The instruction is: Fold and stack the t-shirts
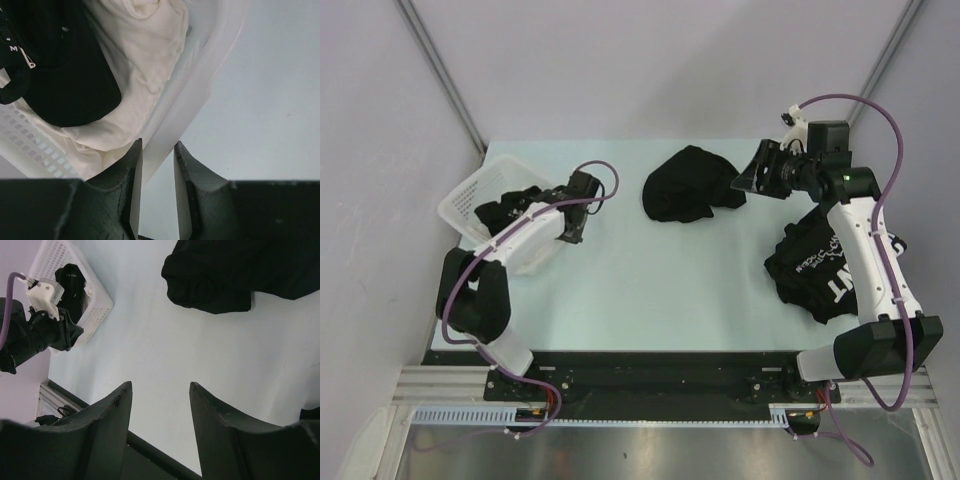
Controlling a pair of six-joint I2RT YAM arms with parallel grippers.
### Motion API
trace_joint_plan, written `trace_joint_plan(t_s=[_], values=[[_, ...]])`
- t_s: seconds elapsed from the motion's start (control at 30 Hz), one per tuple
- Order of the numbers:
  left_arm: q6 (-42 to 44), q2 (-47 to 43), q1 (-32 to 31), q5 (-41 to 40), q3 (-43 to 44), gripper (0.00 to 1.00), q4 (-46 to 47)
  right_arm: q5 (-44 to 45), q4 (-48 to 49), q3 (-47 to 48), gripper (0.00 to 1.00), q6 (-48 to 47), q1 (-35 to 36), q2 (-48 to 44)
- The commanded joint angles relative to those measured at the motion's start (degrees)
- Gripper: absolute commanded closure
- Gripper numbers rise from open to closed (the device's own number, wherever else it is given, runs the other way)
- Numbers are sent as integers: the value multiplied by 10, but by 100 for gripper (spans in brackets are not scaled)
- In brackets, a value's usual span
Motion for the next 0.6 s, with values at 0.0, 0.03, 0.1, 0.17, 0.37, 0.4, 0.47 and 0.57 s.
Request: trace_joint_plan(t_s=[0.0, 0.03, 0.1, 0.17, 0.37, 0.4, 0.47, 0.57], values=[[-56, -3, 1, 25, -25, 100, -109, -21, 36, 4, 45, 15, -2, 3], [-62, -3, 1, 26, -25, 100, -112, -23, 37, 4, 45, 16, -3, 4], [-62, -4, -1, 52, -23, 100, -114, -23, 39, 5, 45, 16, -2, 4], [-63, -7, -9, 51, -22, 100, -112, -22, 36, 5, 45, 14, -2, 3], [-54, 26, -17, 47, 24, 100, -107, -15, 28, 4, 45, 9, -5, 1], [-50, 47, -17, 46, 35, 100, -102, -14, 28, 4, 45, 9, -7, 0], [-47, 77, -17, 37, 83, 100, -102, -15, 28, 5, 45, 8, -7, 0], [-37, 146, -16, 31, 165, 100, -109, -13, 14, 5, 45, 0, -13, -8]])
